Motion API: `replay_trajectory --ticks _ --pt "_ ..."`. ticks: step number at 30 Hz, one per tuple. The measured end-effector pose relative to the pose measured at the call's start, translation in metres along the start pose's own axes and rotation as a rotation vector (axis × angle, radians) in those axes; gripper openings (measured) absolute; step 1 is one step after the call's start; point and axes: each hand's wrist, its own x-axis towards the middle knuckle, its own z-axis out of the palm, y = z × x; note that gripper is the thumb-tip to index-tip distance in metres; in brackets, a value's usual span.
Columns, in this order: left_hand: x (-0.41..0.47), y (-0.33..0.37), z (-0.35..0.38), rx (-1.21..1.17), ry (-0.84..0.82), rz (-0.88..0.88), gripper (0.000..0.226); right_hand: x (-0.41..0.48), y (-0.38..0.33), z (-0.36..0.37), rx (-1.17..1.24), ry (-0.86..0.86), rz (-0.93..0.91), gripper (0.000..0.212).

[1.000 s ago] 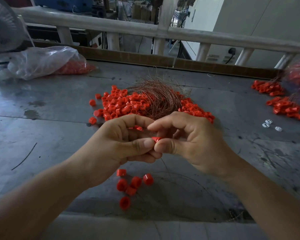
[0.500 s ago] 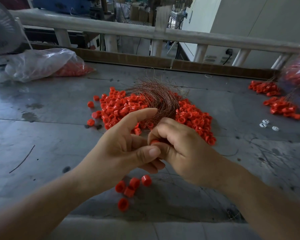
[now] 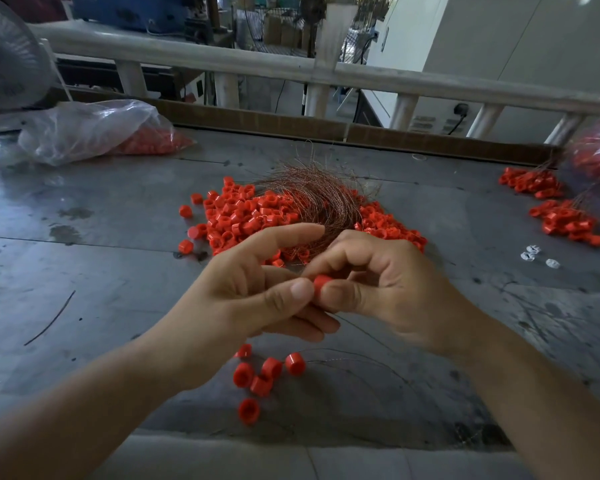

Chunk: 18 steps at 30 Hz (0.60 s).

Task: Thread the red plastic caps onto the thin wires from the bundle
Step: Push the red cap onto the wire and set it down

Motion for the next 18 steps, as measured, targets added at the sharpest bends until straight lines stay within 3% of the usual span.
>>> replay_trajectory --ticks 9,15,18 --pt "0.0042 -0.0027 -0.0004 0.058 0.089 -0.033 0.053 -0.0015 0.0051 -0.0054 0.030 -0.039 0.023 0.033" --pt "0.0031 -0.0023 0.0005 0.053 0.082 -0.048 0.052 -0.0005 0.0036 -0.0050 0.023 -0.035 0.038 0.030" --pt "0.0024 -0.0019 0.0009 0.045 0.056 -0.060 0.051 -0.0003 0.0029 -0.0031 -0.007 -0.016 0.036 0.016"
